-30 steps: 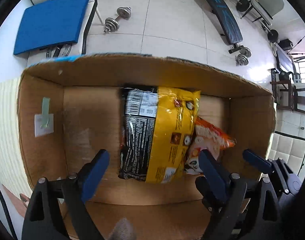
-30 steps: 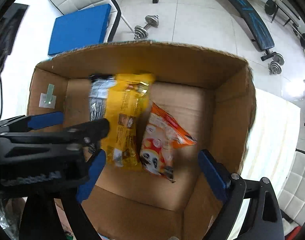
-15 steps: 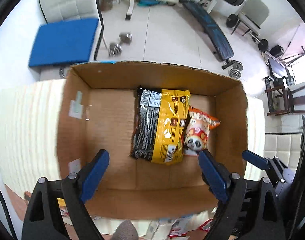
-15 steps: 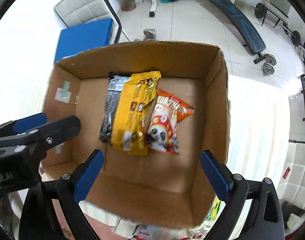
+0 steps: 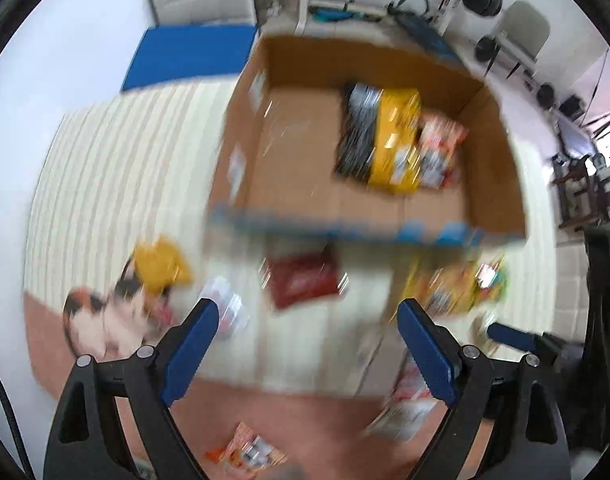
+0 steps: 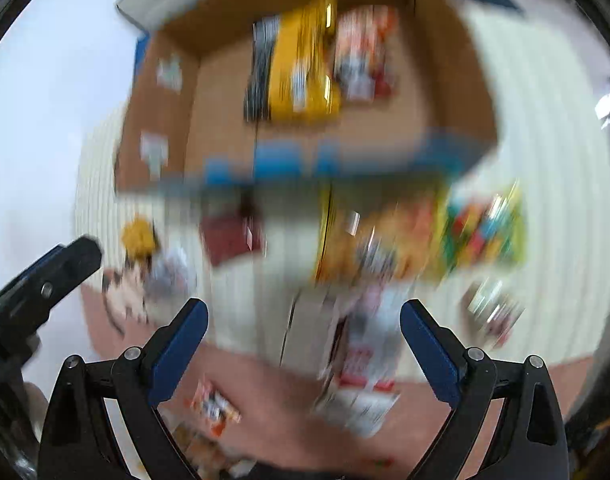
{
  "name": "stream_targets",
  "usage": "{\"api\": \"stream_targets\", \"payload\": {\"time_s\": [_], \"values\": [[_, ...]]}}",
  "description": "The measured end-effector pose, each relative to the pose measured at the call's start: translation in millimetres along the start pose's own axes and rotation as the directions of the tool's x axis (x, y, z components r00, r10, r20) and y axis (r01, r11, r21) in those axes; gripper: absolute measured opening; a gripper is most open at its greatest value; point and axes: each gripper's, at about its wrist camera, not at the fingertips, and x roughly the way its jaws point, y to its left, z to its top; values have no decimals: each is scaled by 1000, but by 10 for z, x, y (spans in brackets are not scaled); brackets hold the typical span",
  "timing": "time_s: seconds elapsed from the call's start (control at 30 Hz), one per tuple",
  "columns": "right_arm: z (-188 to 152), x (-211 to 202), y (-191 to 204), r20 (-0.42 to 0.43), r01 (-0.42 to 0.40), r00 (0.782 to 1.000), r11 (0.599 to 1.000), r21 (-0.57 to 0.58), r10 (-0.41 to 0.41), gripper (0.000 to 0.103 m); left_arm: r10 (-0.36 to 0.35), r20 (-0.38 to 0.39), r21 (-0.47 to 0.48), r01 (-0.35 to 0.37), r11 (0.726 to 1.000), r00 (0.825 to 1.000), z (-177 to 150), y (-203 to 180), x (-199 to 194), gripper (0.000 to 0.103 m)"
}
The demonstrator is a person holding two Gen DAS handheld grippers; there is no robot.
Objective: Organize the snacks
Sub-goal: 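Move both grippers back over the snacks on the table, then grasp a small panda-print bag with the left gripper while the right gripper grasps the white bread packet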
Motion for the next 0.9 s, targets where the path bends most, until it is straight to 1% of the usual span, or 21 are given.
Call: {"api": "stream_targets", "payload": {"time_s": [0.07, 0.13, 0.23, 0.27, 0.33, 0.43, 0.47, 0.53, 0.57, 0.6, 0.67, 0.7, 0.77, 0.8, 0.87, 0.9], "values": [[-197, 235, -39, -64, -7, 998, 1000, 18, 8, 99, 16, -47, 14, -16, 1000, 999, -301, 149, 131, 92], [-369, 387, -70, -95, 3, 996, 1000, 25, 0, 99, 11, -91, 41, -7, 999, 996, -561, 260, 242, 92], [-553, 552, -97, -140, 10, 990, 1000, 30, -5, 99, 48, -159, 128, -28, 991, 986, -1007, 357, 433, 92], [-621, 605, -99, -153, 9, 988, 999, 31, -4, 99, 65, -190, 172, -32, 985, 980, -1176, 382, 522, 92], [-692, 681, -91, -175, 16, 984, 1000, 27, -11, 99, 85, -227, 216, -35, 976, 970, -1418, 453, 603, 92], [-766, 767, -61, -189, 40, 981, 999, 9, -37, 99, 104, -298, 271, -21, 962, 949, -1748, 520, 796, 92], [-777, 779, -32, -194, 46, 980, 999, 0, -45, 99, 103, -322, 287, -6, 958, 941, -1835, 525, 861, 92], [-791, 827, 3, -201, 54, 978, 998, -15, -56, 99, 127, -345, 324, -9, 946, 930, -1969, 520, 992, 92], [-805, 848, 21, -206, 60, 977, 998, -25, -64, 99, 144, -363, 351, -9, 936, 921, -2038, 506, 1094, 92], [-788, 886, 65, -209, 64, 975, 998, -28, -68, 99, 157, -369, 358, -16, 934, 916, -2064, 506, 1157, 92], [-783, 913, 101, -213, 70, 974, 997, -37, -77, 99, 170, -388, 351, -26, 936, 906, -2090, 529, 1311, 92], [-769, 931, 128, -213, 73, 974, 997, -40, -80, 99, 169, -393, 334, -31, 942, 904, -2073, 549, 1374, 91], [-737, 950, 143, -204, 86, 975, 995, -41, -93, 99, 137, -413, 260, -28, 965, 900, -2006, 626, 1468, 82], [-714, 966, 152, -201, 92, 975, 995, -38, -98, 99, 119, -425, 227, -21, 974, 898, -1965, 650, 1497, 75], [-646, 986, 106, -190, 100, 977, 995, -11, -100, 99, 78, -439, 139, -17, 990, 895, -1877, 727, 1543, 75], [-619, 997, 91, -188, 100, 977, 995, -1, -99, 99, 71, -441, 115, -22, 993, 895, -1845, 751, 1556, 75]]}}
